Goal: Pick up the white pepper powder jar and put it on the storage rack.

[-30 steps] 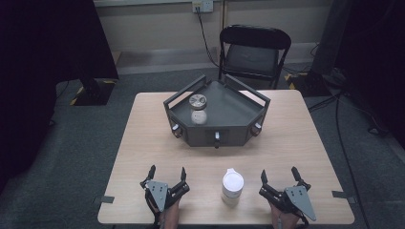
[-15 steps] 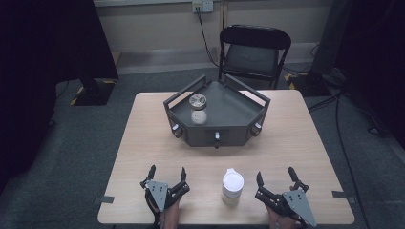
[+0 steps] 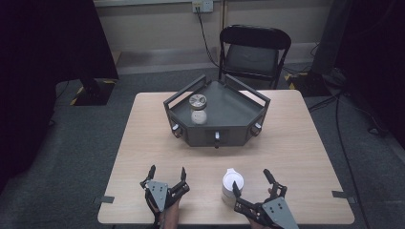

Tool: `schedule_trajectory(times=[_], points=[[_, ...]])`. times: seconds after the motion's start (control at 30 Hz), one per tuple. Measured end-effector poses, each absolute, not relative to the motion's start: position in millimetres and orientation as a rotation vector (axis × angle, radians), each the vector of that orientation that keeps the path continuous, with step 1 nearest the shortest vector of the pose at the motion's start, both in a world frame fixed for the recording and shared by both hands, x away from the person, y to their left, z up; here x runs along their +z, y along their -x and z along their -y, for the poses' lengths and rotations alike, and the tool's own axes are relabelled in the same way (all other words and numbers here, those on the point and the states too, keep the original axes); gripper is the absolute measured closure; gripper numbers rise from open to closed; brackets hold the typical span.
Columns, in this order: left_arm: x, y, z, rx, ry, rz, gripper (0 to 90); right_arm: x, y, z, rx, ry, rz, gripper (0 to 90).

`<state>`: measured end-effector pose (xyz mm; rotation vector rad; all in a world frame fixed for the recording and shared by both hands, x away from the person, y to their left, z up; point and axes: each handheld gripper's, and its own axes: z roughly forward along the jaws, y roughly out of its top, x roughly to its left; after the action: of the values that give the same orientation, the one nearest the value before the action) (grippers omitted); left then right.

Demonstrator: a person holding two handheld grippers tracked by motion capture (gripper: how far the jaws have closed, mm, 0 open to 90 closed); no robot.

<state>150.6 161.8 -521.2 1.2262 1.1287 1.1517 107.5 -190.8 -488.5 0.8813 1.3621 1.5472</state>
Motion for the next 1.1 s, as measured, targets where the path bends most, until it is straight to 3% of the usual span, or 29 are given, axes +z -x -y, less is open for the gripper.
schedule_trajectory(times=[0.8, 1.1], points=[[-521.1, -150.6, -161.7, 1.152, -1.226, -1.129, 0.2, -490.9, -119.7, 181.6, 1.501, -0.893, -1.576, 18.0], [-521.1, -150.6, -161.7, 1.152, -1.226, -1.129, 0.2, -487.7, -124.7, 184.3, 1.494, -0.899, -1.632, 29.5]])
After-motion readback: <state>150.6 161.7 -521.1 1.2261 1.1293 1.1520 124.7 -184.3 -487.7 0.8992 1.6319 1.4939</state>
